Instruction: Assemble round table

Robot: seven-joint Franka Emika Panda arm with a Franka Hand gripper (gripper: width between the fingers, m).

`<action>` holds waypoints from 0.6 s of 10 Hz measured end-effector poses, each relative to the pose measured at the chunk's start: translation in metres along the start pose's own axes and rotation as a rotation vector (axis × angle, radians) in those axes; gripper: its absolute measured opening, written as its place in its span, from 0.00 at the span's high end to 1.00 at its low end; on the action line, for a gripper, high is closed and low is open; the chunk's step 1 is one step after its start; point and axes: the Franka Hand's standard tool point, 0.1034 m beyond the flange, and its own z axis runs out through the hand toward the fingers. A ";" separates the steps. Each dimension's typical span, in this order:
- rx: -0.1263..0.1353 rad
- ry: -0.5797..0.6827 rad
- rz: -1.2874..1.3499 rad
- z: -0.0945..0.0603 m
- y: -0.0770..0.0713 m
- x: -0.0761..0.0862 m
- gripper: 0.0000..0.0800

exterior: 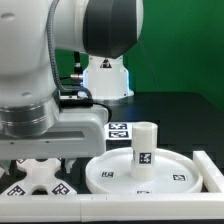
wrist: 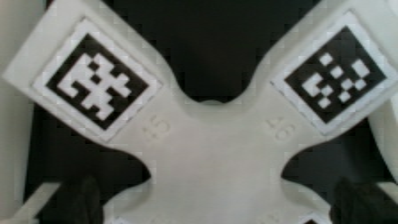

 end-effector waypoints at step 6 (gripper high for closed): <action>0.000 -0.011 0.000 0.013 0.001 -0.001 0.19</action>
Offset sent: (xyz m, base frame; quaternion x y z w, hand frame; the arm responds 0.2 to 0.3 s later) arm -0.0033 -0.0015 -0.0084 -0.0013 0.0036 -0.0018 1.0000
